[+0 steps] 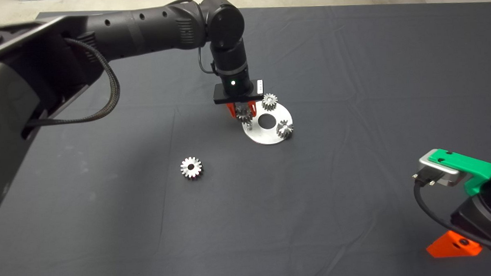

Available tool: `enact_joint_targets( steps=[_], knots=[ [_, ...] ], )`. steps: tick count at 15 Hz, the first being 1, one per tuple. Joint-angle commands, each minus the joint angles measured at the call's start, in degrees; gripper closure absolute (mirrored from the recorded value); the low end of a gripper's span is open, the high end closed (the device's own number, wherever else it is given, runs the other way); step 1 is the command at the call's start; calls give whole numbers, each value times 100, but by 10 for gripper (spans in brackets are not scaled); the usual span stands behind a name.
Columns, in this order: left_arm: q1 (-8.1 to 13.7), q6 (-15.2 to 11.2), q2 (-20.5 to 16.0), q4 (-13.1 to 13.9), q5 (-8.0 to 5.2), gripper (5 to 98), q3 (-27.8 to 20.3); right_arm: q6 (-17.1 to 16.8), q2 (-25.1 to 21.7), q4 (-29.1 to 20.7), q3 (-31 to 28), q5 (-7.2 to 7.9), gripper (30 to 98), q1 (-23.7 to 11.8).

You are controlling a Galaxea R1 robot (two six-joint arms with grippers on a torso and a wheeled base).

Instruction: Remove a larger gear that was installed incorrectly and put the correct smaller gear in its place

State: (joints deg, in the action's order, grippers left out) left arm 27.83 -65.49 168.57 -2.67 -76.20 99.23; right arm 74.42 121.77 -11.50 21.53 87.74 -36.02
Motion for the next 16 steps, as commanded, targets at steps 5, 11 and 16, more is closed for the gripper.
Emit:
enact_joint_targets(
  steps=[5,11,16],
  knots=[
    [91,-105,49,109,202,681,254,28,1,-151,-27,516,308,-72],
    [75,-264,49,109,176,681,297,37,-43,-152,-27,525,308,-72],
    [82,-368,58,118,158,682,192,37,-43,-151,-27,525,308,-72]
  ],
)
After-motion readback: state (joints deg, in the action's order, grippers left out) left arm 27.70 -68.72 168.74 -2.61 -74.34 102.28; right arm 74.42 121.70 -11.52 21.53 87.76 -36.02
